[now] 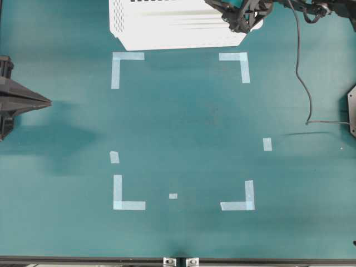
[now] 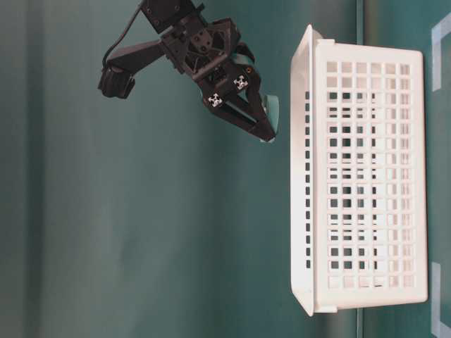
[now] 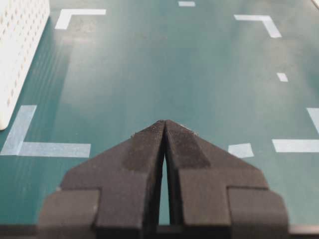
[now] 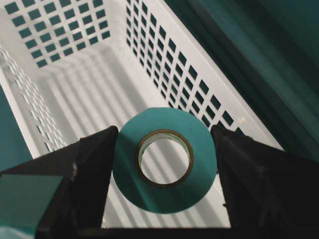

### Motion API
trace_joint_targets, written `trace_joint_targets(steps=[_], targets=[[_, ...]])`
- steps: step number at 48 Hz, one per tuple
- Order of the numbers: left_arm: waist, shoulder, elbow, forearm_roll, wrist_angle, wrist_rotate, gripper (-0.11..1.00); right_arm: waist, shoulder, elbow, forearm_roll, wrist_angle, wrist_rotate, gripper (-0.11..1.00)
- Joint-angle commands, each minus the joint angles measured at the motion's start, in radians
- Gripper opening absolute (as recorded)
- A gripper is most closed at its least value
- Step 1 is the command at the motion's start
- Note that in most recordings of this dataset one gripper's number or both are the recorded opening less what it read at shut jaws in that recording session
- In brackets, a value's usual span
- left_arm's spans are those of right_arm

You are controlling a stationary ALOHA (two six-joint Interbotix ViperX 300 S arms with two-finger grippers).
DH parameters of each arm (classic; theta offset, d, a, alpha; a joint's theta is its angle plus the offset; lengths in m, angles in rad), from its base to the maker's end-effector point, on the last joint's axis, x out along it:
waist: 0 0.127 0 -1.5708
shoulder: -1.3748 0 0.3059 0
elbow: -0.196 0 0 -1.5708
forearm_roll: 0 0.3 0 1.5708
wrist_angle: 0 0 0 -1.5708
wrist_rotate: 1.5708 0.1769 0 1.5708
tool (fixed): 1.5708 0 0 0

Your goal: Put the tape in the middle into the white basket.

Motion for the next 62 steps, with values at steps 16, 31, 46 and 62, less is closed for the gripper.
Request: trace_joint_targets(steps=[16, 31, 46, 62], targets=[[0.003, 0.008, -0.012, 0.002, -0.009, 0.002, -0.11, 0.0, -0.014, -0.003, -0.002, -0.012, -0.006, 0.99], [0.012, 0.009, -0.012, 0.002, -0.009, 0.0, -0.11, 0.002, -0.014, -0.003, -0.002, -0.021, -0.005, 0.97], [0.012, 0.008, -0.012, 0.002, -0.009, 0.0, -0.11, 0.038, -0.021, -0.003, -0.002, -0.021, -0.005, 0.97], [0.012, 0.009, -0.012, 0.002, -0.009, 0.0, -0.11, 0.17, -0.058, 0.006, -0.002, -0.023, -0.006, 0.97]])
